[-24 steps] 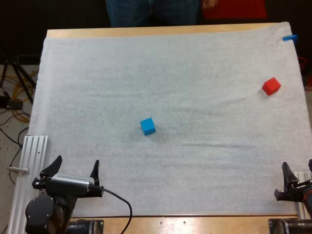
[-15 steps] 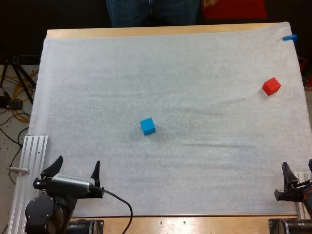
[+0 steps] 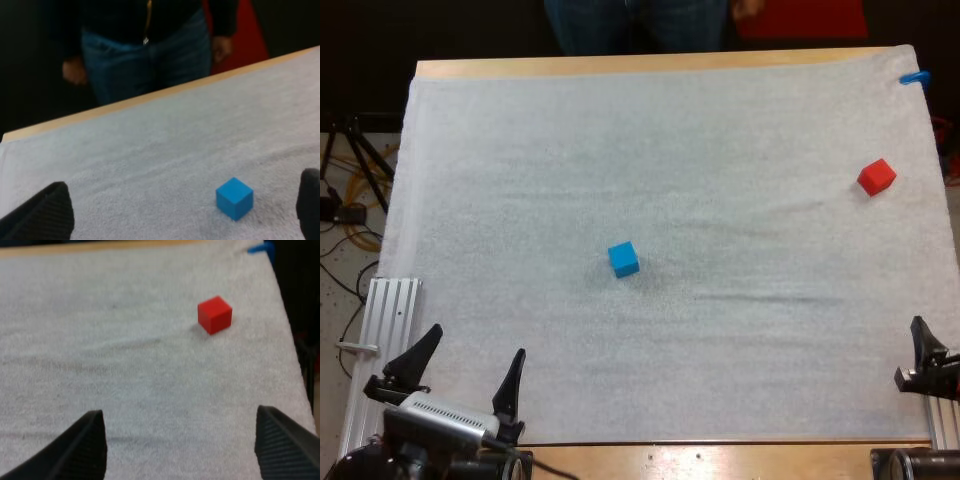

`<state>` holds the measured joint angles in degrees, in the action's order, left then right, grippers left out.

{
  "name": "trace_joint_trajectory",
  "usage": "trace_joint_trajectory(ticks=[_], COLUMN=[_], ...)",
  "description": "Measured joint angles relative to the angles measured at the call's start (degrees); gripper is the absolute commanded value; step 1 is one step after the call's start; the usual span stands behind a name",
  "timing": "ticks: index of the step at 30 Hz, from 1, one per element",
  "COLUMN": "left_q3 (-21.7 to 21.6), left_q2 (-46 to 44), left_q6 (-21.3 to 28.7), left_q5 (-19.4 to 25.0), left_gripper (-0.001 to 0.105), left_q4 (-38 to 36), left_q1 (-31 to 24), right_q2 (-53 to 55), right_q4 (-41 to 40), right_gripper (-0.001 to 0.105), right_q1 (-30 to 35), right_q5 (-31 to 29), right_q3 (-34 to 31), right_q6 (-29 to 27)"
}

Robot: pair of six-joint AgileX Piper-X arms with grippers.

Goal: Stack red cube on blue cube

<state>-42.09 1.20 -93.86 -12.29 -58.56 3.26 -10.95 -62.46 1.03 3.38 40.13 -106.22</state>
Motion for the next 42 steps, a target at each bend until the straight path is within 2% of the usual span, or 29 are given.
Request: trace_joint_trajectory(ticks=[5,8,12,18,25,29,39,42], left_q3=[-6.5,-9.4,-11.3,-12.1,-12.1,-12.1,-12.1,-12.1], left_q2=[5.7,8.7,12.3,16.5,18.6,18.7,18.7,18.7], left_q6=[0.0,0.0,0.0,0.0,0.0,0.0,0.0,0.0], left_q5=[-0.2,-2.5,-4.3,-6.3,-7.1,-7.2,-7.2,-7.2], left_gripper=[0.087,0.087,0.087,0.087,0.087,0.087,0.087,0.087], left_q4=[-1.4,-1.4,-1.4,-1.8,-1.8,-1.8,-1.8,-1.8], left_q1=[4.7,7.7,12.9,18.3,19.4,19.4,19.4,19.4], right_q2=[-6.4,-9.8,-13.7,-18.0,-22.5,-27.7,-46.8,-52.7], right_q4=[-1.9,-3.4,-4.6,-6.0,-6.3,-6.3,3.3,6.7], right_gripper=[0.062,0.062,0.062,0.062,0.062,0.062,0.063,0.071], right_q1=[0.0,0.0,0.0,0.0,0.0,0.0,-0.6,-0.6], right_q5=[0.0,0.0,1.2,3.9,4.0,3.5,-6.4,-9.8], right_q3=[5.5,8.7,12.2,16.0,19.3,22.3,24.3,24.3], right_q6=[0.0,0.0,0.0,0.1,-0.2,-2.9,-4.1,-4.3])
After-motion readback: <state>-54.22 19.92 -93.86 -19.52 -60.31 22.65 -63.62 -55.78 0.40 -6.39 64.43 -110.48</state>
